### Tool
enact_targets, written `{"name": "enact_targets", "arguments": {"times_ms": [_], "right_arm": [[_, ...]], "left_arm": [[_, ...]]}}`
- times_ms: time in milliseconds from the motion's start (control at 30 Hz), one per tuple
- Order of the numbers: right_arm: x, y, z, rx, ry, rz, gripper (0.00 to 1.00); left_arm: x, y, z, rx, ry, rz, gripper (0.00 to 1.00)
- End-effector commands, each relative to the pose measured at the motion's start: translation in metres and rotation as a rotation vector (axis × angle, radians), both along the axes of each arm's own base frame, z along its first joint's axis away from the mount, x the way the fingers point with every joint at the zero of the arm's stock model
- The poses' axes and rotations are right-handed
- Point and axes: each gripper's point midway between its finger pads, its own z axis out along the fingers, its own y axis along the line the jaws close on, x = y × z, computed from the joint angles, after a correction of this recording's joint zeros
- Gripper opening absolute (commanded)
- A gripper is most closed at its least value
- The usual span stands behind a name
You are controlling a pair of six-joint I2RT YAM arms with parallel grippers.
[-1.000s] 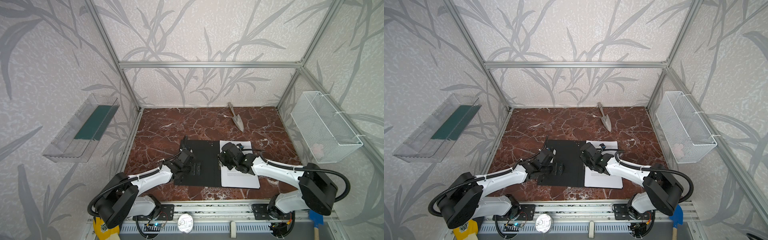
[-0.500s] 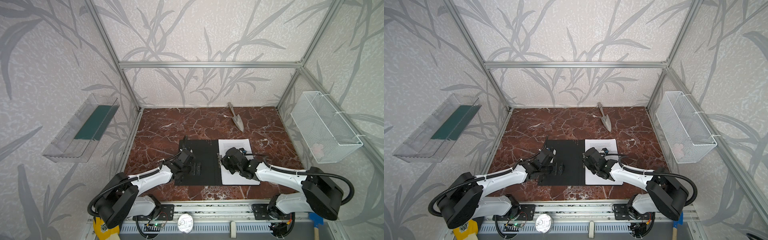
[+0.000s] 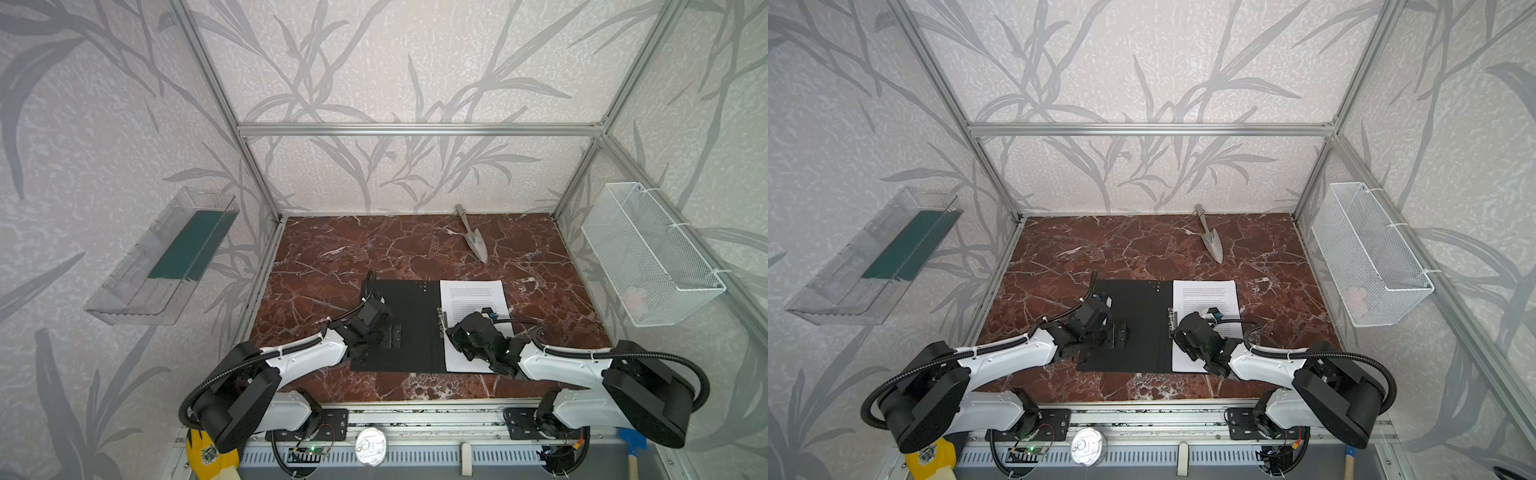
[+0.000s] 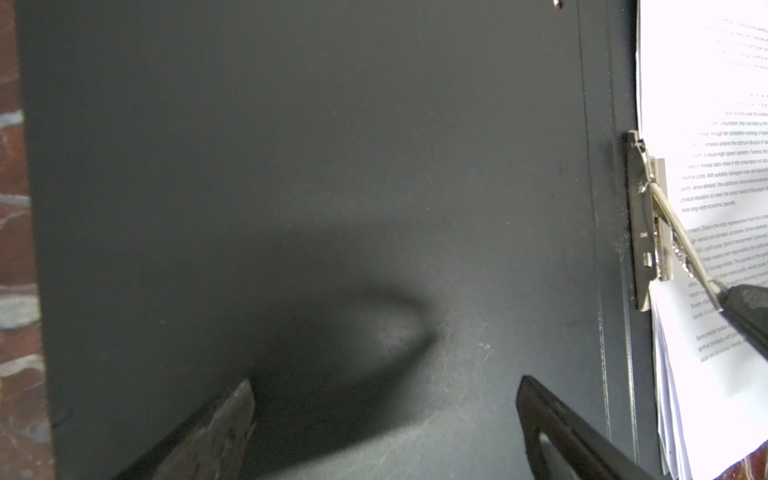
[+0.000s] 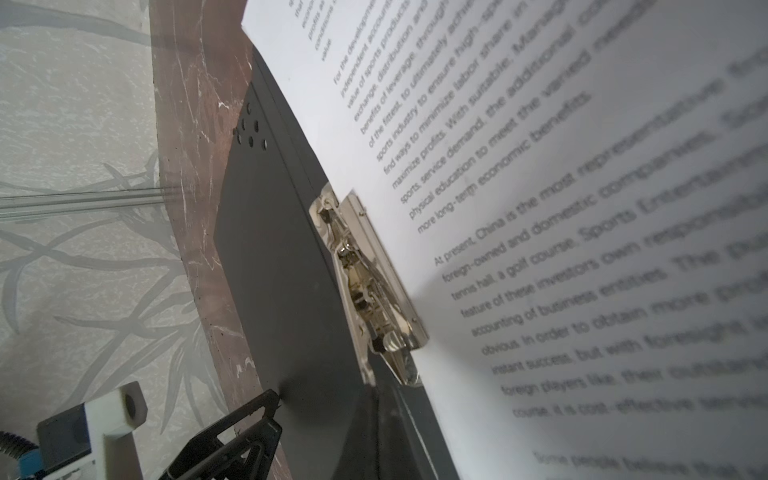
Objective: Put the files into the folder
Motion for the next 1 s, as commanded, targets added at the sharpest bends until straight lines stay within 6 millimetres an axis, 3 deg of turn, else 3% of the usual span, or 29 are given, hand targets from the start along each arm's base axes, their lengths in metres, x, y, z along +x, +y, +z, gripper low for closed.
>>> {"name": "enact_targets", "arguments": {"times_ms": [0,367,633,733,967], "right_arm": [[-0.043,-0.066,-0.072,-0.292,0.192,-0.045,0.0],[-0.057,-0.079,-0.104,-0.355,0.249,-0.054,0.0],[-0.056,-0.069,-0.114,-0.352,0.265,-0.027,0.0],[-0.046,-0.053,-0.101,-0.319,0.217,0.015,0.0],[-0.019,-0.01,-0.049,-0.254,0.064,0.138,0.0]], "left_arm": [[-0.02,0.017,-0.028,0.078,0.114,0.021,0.99],[-0.019,0.016,-0.031,0.082,0.119,0.017,0.99],[-0.019,0.014,-0.031,0.078,0.123,0.002,0.99],[-0.019,0.013,-0.031,0.073,0.123,0.0,0.99],[-0.02,0.012,-0.032,0.071,0.127,-0.001,0.99]]}}
